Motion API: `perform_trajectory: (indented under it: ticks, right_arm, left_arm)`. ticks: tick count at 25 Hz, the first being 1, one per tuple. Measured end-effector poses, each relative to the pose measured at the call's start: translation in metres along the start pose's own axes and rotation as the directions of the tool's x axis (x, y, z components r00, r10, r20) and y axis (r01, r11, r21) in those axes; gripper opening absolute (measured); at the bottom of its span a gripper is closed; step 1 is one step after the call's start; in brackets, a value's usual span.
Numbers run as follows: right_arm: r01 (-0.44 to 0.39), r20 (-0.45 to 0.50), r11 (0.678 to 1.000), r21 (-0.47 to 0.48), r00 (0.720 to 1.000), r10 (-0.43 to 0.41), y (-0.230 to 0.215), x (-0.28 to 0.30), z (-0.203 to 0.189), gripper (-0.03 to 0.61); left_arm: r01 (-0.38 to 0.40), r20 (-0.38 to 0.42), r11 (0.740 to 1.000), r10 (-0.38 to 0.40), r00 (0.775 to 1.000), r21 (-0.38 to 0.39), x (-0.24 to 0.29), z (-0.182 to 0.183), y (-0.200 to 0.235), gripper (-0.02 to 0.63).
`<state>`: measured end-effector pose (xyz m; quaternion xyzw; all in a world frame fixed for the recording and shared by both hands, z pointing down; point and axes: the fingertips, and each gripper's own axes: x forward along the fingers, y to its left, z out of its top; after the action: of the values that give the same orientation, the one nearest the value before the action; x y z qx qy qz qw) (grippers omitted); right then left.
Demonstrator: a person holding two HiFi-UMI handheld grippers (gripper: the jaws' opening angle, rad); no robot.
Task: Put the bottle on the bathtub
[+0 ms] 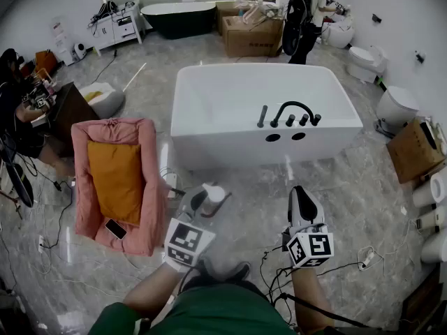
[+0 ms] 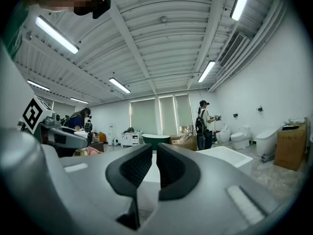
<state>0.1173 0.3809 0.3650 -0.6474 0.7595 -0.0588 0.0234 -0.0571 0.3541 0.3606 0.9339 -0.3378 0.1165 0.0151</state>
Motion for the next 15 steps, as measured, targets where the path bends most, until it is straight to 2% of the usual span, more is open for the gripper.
perform_trajectory:
  ticks: [8, 15]
  right_arm:
    - [0.008, 0.023, 1.0, 0.003, 1.0, -0.008, 0.048, 0.0, 0.004, 0.028]
    - [0.004, 0.033, 1.0, 0.011, 0.999, -0.004, 0.079, 0.005, 0.007, 0.028]
  left_arm:
    - [-0.03, 0.007, 0.999, 0.03, 1.0, 0.02, -0.048, -0.005, 0.036, 0.172]
    - [-0.035, 0.034, 0.999, 0.035, 0.999, 0.0, -0.073, -0.003, 0.059, 0.172]
